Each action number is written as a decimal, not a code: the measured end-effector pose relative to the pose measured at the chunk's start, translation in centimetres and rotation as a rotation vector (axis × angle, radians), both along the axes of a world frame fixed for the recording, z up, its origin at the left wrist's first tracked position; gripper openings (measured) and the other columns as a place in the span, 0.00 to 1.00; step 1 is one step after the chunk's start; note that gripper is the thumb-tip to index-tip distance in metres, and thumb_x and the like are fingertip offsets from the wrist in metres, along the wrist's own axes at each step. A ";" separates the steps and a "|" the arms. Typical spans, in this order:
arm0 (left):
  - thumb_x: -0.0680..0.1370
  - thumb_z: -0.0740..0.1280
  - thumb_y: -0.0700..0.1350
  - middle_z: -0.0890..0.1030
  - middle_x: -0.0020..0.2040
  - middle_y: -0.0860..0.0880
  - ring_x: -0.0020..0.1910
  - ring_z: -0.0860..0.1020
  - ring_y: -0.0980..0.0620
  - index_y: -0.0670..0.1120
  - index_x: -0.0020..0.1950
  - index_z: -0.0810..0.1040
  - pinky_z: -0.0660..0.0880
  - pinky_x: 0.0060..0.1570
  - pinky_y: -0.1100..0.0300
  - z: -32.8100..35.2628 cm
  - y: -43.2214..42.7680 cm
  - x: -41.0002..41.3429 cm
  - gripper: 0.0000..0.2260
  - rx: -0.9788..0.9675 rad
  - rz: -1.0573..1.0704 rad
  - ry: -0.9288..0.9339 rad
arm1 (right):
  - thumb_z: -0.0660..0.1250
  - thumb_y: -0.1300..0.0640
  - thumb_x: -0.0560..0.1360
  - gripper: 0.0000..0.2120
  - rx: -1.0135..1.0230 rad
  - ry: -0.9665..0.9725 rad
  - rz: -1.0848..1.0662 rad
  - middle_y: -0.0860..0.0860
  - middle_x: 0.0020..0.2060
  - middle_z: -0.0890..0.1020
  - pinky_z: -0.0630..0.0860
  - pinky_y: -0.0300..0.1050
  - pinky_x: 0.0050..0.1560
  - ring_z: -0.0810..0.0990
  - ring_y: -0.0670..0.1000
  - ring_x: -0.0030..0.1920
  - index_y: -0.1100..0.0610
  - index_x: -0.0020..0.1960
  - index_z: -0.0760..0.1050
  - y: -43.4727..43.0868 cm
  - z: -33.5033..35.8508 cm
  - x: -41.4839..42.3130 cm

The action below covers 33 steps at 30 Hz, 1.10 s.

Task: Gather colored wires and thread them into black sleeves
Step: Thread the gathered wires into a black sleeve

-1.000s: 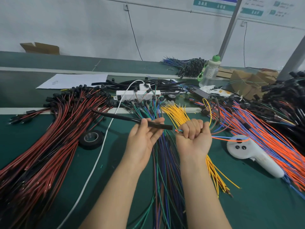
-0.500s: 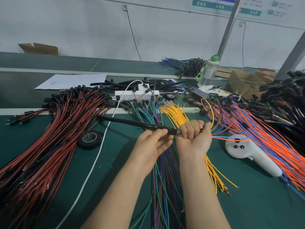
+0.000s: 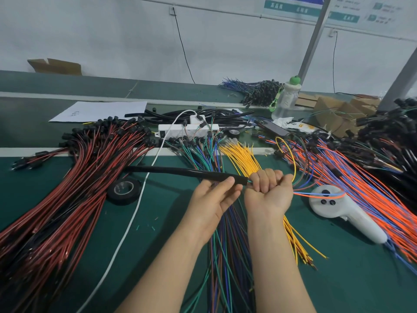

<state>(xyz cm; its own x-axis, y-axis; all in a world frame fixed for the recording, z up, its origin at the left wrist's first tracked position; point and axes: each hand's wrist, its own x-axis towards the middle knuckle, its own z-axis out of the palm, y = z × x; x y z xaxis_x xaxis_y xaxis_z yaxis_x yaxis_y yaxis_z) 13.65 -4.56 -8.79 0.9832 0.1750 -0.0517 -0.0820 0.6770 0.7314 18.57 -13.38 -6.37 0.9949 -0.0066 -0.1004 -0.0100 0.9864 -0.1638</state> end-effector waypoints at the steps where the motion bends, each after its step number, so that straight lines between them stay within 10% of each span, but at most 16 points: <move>1: 0.76 0.65 0.34 0.81 0.41 0.45 0.39 0.82 0.54 0.39 0.47 0.76 0.78 0.39 0.65 -0.1 0.0 0.0 0.02 0.048 0.010 -0.003 | 0.50 0.47 0.83 0.23 -0.011 0.000 -0.004 0.46 0.19 0.58 0.52 0.36 0.17 0.55 0.44 0.17 0.53 0.32 0.59 0.0 0.0 0.0; 18: 0.78 0.60 0.32 0.83 0.51 0.47 0.48 0.82 0.54 0.43 0.54 0.79 0.77 0.45 0.67 0.5 1.6 -0.6 0.12 0.258 -0.234 -0.239 | 0.51 0.53 0.83 0.24 0.116 0.114 0.157 0.48 0.20 0.58 0.54 0.37 0.16 0.53 0.47 0.17 0.54 0.29 0.57 0.0 -0.6 0.0; 24: 0.77 0.65 0.36 0.83 0.39 0.53 0.41 0.81 0.58 0.47 0.49 0.79 0.77 0.41 0.67 0.6 2.1 -0.6 0.07 0.647 -0.063 -0.228 | 0.50 0.57 0.83 0.22 0.185 0.183 0.214 0.48 0.19 0.58 0.51 0.37 0.18 0.55 0.46 0.16 0.54 0.29 0.57 0.0 -1.0 0.3; 33: 0.75 0.68 0.38 0.84 0.38 0.51 0.41 0.82 0.57 0.43 0.44 0.80 0.77 0.41 0.68 -0.4 1.6 0.0 0.02 0.574 0.057 -0.194 | 0.50 0.49 0.83 0.22 0.045 0.098 0.171 0.46 0.19 0.59 0.51 0.36 0.18 0.56 0.44 0.16 0.54 0.32 0.58 -0.2 -0.7 0.5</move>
<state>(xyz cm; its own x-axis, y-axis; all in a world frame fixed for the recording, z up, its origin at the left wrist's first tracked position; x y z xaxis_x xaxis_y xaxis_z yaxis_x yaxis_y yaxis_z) 13.66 -3.00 -9.19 0.9535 0.1747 0.2455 -0.2747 0.1690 0.9466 19.10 -13.54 -7.04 0.9667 0.1680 -0.1933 -0.1914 0.9754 -0.1094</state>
